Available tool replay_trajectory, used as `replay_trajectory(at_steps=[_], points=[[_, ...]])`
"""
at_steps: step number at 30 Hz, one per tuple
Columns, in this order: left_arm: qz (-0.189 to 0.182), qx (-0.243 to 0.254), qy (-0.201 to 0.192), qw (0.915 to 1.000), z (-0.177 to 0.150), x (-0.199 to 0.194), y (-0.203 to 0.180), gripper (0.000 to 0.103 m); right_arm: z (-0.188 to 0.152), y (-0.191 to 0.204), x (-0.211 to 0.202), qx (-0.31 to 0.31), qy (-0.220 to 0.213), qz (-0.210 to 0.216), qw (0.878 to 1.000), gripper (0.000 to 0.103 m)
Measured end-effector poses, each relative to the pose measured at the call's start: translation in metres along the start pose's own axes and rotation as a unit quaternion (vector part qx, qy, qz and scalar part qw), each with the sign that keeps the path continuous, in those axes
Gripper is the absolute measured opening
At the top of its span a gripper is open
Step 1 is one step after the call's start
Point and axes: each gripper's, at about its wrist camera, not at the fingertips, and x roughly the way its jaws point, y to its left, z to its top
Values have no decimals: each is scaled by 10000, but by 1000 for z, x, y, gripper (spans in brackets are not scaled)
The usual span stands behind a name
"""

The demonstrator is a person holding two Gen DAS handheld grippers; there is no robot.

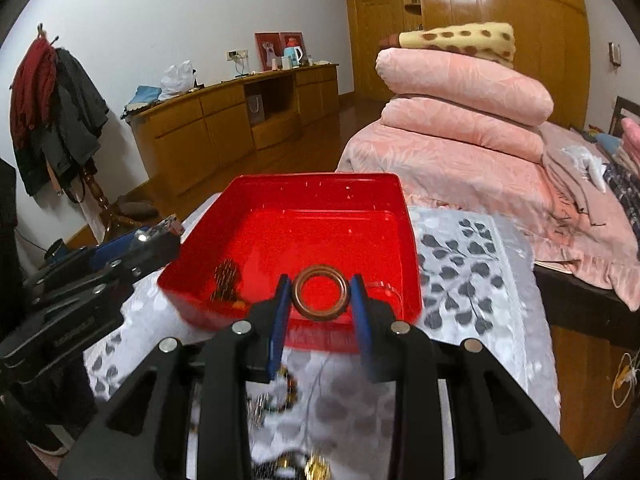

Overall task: Organize jewelry
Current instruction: 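Carry the watch and wooden ring over the red tin and open both tools, then withdraw both open tools from the tin toward the remaining jewelry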

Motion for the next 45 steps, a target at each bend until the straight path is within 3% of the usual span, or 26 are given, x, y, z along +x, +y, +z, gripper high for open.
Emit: replay_trajectory(at_steps=[9,10,11,13,21,24,29,38,45], points=[[203,-61,364,9991,6,50,12,45,17,-11,55,48,330,-43,9994,30],[237,-46,417,9988,5,52,13,45,16,-11,58,58,362,-54,9993,32],[271,-53,463,9985,4,55,14,45,16,-11,60,62,388,-84,9992,44],[310,-81,483,9983,2,56,15,46,14,-11,62,68,361,-138,9992,47],[313,-141,210,9992,8,30,21,69,11,-20,40,249,95,-97,9996,49],[347,-128,56,9993,3,7,21,80,2,-17,25,248,-17,-167,9996,58],[519,88,-67,9986,-16,-26,18,89,-28,-6,-6,174,-120,-267,9994,68],[749,320,268,9963,-76,-63,17,93,-92,14,-42,333,85,-137,9993,69],[817,-39,682,9943,-113,-75,33,93,-127,42,-48,252,389,-54,9989,68]])
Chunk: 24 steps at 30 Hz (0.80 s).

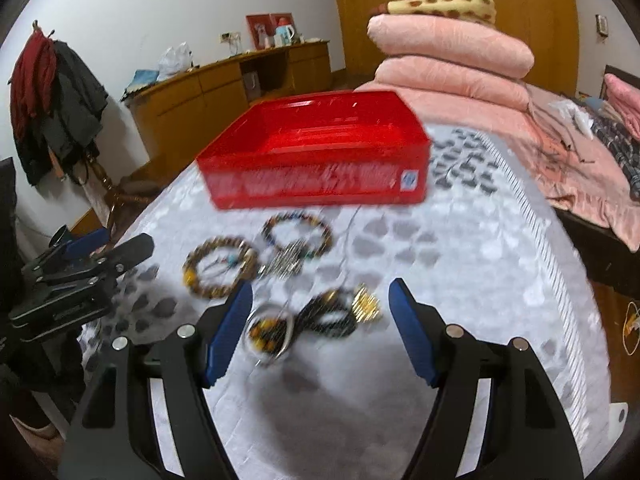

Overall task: Organize jewelry
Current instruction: 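Withdraw both open tools from the tin toward the remaining jewelry, then grasp the second silver bangle with the right tool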

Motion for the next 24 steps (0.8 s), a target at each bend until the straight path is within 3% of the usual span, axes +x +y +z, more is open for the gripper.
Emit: replay_trajectory(at_steps=[8,24], points=[[163,26,276,9995,-28,-5,5,93,-18,23,4,-136,216,39,9997,63],[66,-187,332,9993,-29,-6,19,93,-20,41,29,-160,599,-159,9980,56]])
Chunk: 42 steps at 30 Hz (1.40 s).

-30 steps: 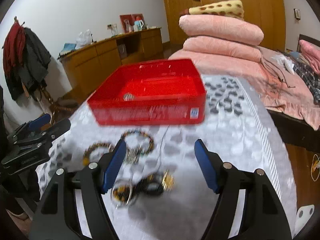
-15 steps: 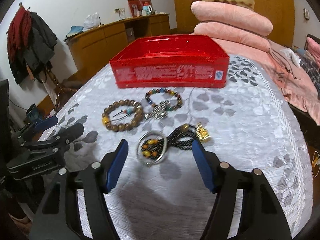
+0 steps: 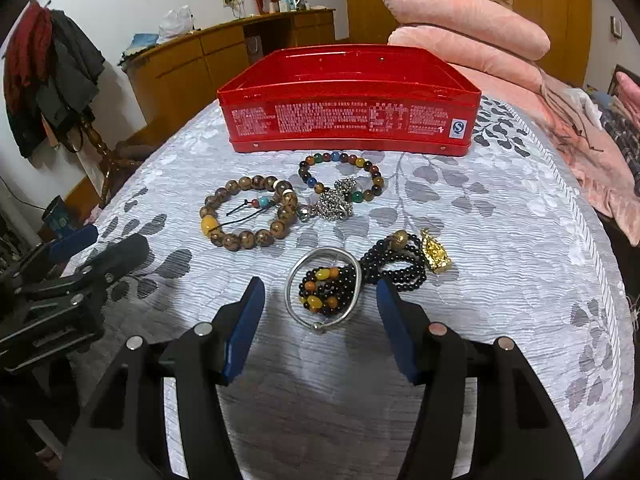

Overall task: Organize jewelry
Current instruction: 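Grasp the second silver bangle with the right tool, then grasp the wooden bead bracelet with yellow bead using the left tool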

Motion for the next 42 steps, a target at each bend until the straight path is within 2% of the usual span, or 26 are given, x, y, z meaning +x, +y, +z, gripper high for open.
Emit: replay_trajectory(at_steps=[9,14,21,30,35,40,42], points=[[-102,-78,64,9999,1,5,2,93,3,6,13,-124,149,-256,9995,51],[-96,-65,76,9999,2,5,2,93,3,5,12,-171,139,-307,9993,40],[-108,5,85,9999,4,8,-5,93,0,-3,2,-99,118,-113,9998,40],[-337,221,161,9991,17,20,-32,93,1,-19,-18,54,-96,-54,9999,40],[-417,309,300,9982,20,31,-45,93,2,-32,-17,184,-78,-81,9998,40],[-544,195,498,9971,26,42,-47,92,4,-38,-15,237,-89,-55,9997,40],[-615,82,591,9963,27,47,-44,86,5,-39,-14,242,-93,-40,9997,40]])
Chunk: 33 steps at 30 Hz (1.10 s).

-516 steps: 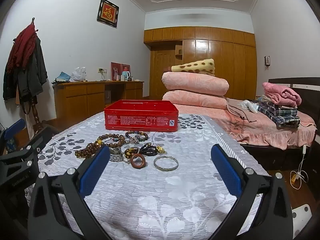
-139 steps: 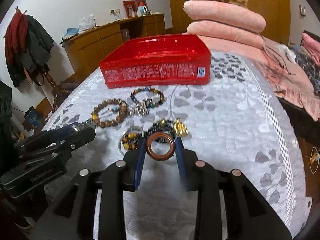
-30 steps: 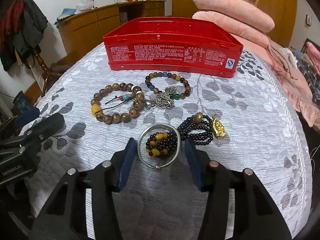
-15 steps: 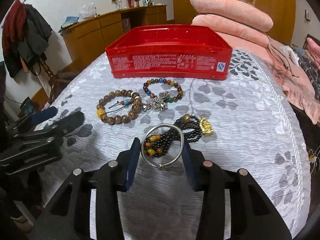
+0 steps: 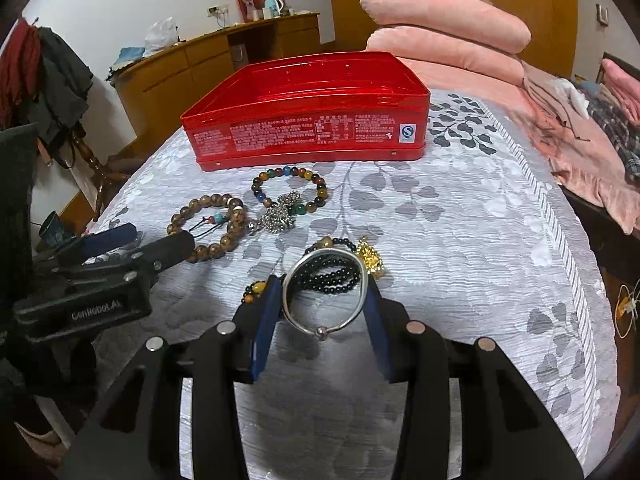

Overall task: Organize jewelry
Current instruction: 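Grasp the wooden bead bracelet with yellow bead using the left tool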

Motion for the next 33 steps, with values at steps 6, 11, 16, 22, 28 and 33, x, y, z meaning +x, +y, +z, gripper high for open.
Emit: replay_trajectory(at_steps=[6,11,16,22,28,33], points=[[145,-94,131,9998,5,10,5,59,2,-4,4,59,12,41,10000,40],[126,-250,63,9996,5,5,14,22,1,-6,5,95,23,59,9999,40],[-130,-353,31,9993,2,-1,21,14,1,-6,5,94,22,55,9999,40],[-125,-287,158,9994,4,4,18,22,1,-6,5,96,25,57,9999,40],[9,130,190,9997,7,11,-2,43,0,-6,6,102,44,84,9999,40],[-17,-218,125,9997,7,8,13,11,0,-5,3,107,4,90,9999,40]])
